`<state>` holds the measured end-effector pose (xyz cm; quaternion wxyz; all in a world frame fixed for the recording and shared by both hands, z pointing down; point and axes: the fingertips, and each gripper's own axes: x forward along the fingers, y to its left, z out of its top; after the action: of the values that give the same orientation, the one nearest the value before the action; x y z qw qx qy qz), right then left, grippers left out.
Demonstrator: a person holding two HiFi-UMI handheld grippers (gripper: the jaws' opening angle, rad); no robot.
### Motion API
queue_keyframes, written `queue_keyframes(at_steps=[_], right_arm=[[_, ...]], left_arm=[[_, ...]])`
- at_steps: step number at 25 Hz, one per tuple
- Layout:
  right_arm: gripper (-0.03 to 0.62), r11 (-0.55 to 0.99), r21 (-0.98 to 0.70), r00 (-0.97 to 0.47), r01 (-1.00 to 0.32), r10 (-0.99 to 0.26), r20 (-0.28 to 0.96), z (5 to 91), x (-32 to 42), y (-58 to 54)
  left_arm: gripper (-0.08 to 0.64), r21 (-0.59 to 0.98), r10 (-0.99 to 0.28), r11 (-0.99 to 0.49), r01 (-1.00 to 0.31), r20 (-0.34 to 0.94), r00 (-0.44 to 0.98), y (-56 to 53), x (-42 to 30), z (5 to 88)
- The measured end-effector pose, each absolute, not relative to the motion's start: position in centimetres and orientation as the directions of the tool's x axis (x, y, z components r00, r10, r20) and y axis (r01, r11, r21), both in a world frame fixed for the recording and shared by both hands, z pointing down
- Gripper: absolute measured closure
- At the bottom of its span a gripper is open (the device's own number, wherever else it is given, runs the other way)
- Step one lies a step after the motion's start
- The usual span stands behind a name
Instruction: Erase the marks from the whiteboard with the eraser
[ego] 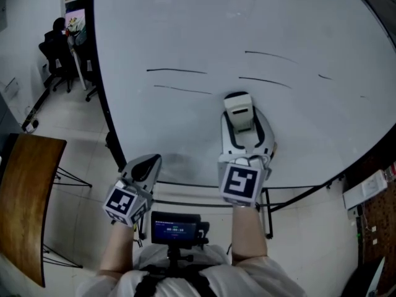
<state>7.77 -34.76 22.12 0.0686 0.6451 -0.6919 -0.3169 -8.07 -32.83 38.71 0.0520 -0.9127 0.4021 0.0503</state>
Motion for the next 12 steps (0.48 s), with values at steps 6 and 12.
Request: queue_keyframes(at_steps=[6,12], right_arm=[[0.328,-0.083,0.465,-0.060,-0.881,-0.957,-0.285,22.5,11.8,-34.3],[0.327,-0.136,0.405,0.034,-0.904,-0.968,-0.248,23.4,17.0,-33.6]], left_arm=[[0.552,-0.065,-0.706,-0.694,-0.717,-0.131,0.696,-32.7,-6.9,38.6],[0.552,-0.071,-0.689,-0.711,-0.700,-0.127,0.713,-32.6,-6.1,38.5]])
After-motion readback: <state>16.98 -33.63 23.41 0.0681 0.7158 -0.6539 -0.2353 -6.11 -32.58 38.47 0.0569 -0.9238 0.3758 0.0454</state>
